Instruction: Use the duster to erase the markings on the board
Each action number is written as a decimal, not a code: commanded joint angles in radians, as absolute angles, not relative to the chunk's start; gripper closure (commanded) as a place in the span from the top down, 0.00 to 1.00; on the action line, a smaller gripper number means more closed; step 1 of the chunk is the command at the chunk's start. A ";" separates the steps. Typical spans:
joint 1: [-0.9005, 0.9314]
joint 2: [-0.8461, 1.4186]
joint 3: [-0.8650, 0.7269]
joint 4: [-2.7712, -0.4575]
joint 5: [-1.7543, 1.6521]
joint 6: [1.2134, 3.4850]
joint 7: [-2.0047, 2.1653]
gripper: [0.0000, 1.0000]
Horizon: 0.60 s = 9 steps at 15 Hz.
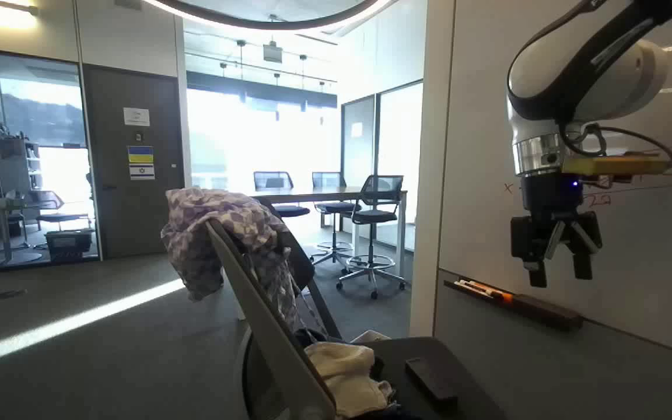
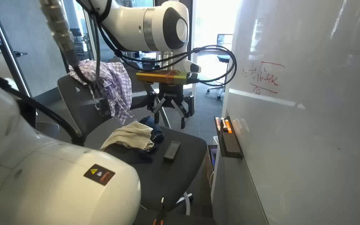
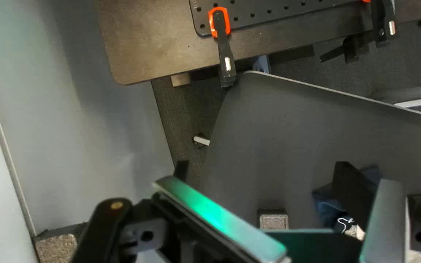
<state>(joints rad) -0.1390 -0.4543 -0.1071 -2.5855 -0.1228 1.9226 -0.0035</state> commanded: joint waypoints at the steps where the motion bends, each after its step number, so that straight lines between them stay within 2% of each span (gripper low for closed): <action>1: -0.139 -0.454 -0.108 -2.583 -0.123 1.920 -0.004 1.00; 9: -0.134 -0.451 -0.109 -2.582 -0.112 1.913 -0.009 1.00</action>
